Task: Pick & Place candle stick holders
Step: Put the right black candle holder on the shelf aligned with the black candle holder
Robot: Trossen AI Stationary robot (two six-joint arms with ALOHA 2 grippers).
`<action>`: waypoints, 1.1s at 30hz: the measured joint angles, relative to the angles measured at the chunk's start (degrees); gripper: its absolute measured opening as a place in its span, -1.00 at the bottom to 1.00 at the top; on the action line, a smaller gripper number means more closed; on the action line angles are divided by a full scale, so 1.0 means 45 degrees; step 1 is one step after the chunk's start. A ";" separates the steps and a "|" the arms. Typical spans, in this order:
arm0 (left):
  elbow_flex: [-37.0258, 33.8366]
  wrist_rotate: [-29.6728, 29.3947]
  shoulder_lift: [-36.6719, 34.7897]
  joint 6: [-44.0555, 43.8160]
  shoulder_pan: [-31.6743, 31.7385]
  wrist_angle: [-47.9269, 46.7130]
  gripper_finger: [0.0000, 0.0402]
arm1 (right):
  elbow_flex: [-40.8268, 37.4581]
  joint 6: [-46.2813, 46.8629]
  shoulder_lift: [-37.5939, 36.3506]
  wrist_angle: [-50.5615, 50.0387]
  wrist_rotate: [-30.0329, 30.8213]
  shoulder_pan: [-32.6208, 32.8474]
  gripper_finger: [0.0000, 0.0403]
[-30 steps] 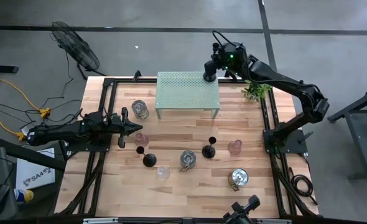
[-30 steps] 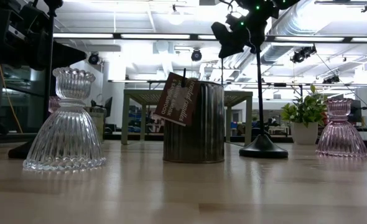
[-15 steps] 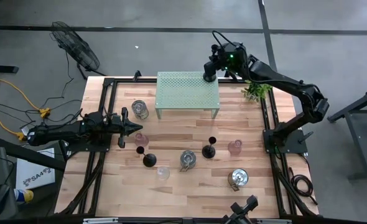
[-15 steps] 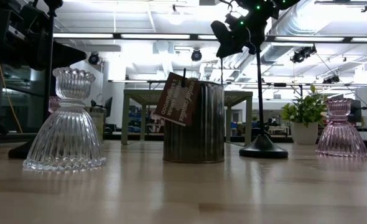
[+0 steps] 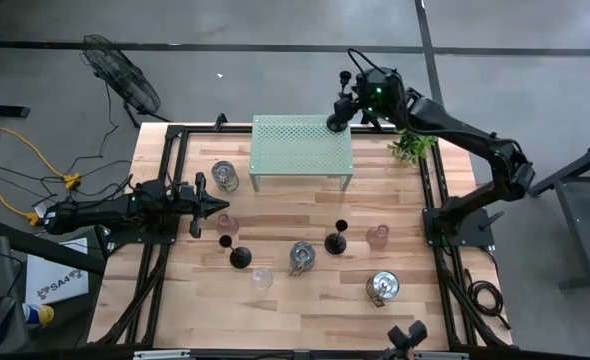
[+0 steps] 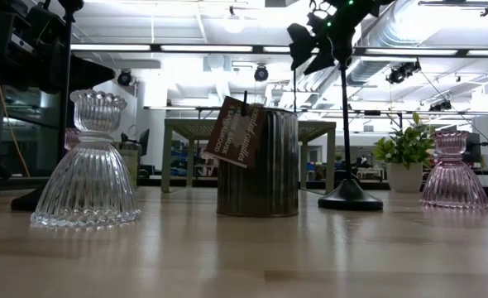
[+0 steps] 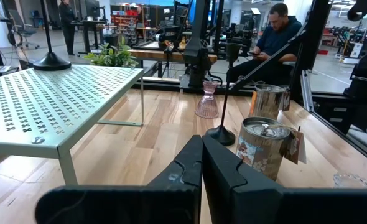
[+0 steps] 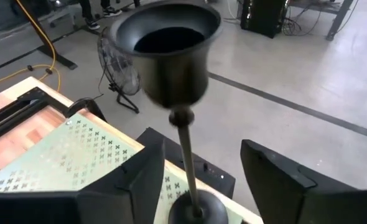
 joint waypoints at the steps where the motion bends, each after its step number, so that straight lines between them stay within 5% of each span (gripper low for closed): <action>1: 0.0000 0.0000 -0.0005 0.0000 -0.0002 0.0000 -1.00 | 0.0000 0.0046 -0.0137 -0.0197 -0.0012 0.0009 0.05; 14: 0.0002 0.0001 -0.0002 -0.0001 -0.0003 0.0000 -1.00 | 0.0000 0.0481 -0.2130 -0.5307 -0.1520 0.1312 0.05; 21: 0.0005 0.0000 -0.0005 -0.0001 -0.0001 0.0000 -1.00 | -0.0029 0.1525 -0.2463 -0.8533 -0.1606 0.3826 0.05; 33: 0.0000 -0.0002 -0.0005 0.0001 0.0001 0.0000 -1.00 | -0.1743 0.4137 -0.2458 -0.8755 -0.1054 0.8695 0.05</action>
